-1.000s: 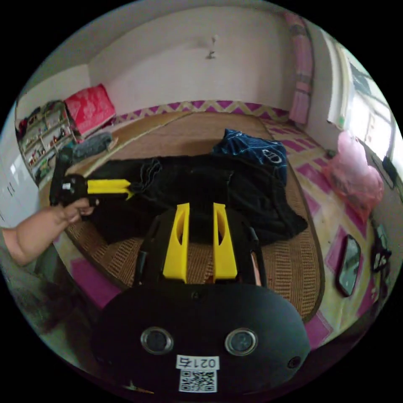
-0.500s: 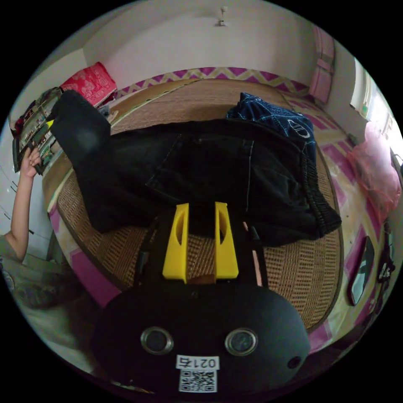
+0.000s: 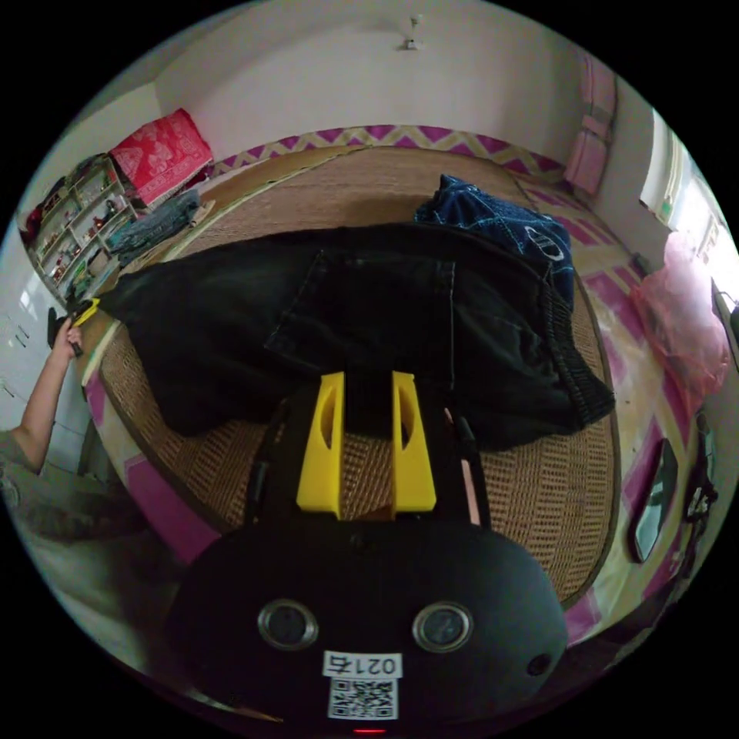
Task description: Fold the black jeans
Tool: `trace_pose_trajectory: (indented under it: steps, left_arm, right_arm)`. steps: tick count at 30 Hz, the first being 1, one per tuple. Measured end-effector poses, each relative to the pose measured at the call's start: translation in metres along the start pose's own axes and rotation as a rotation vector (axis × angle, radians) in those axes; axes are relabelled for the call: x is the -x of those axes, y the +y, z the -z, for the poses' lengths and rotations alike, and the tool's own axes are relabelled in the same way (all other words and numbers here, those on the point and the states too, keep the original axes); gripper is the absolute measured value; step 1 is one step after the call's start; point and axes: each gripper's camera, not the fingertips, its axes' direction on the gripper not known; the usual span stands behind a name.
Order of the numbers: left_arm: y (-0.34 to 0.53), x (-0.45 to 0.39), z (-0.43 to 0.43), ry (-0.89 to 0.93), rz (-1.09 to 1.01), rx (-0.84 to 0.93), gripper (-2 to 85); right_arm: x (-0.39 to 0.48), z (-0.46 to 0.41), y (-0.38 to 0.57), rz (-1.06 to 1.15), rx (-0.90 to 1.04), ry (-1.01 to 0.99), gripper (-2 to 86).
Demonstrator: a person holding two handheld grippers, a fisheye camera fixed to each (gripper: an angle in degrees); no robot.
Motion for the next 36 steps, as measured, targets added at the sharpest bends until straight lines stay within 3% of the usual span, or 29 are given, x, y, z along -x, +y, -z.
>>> trace_pose_trajectory:
  steps: [5,10,17,23,29,36]
  left_arm:
    - [-0.007,-0.089,0.016,-0.005,-0.348,0.004,2.1]
    - [0.007,-0.196,-0.029,0.072,-0.704,0.137,5.9]
    - [0.021,-0.276,-0.097,0.016,-0.962,0.239,8.0]
    - [0.026,-0.306,-0.112,0.051,-1.067,0.401,9.5]
    - [0.032,-0.333,-0.112,0.018,-1.123,0.550,5.6]
    - [0.043,-0.362,-0.062,0.014,-1.180,0.465,-0.6]
  right_arm:
    - [-0.010,0.040,-0.025,0.201,-0.221,-0.085,10.3]
    - [-0.023,0.003,-0.088,0.437,-0.064,0.103,10.6]
    - [-0.076,-0.033,-0.157,0.469,0.071,0.121,9.0]
    - [-0.104,-0.056,-0.174,0.487,0.224,-0.042,3.1]
    - [-0.119,-0.029,-0.168,0.461,0.143,-0.097,-0.5]
    - [-0.123,-0.003,-0.151,0.441,0.086,-0.103,-0.7]
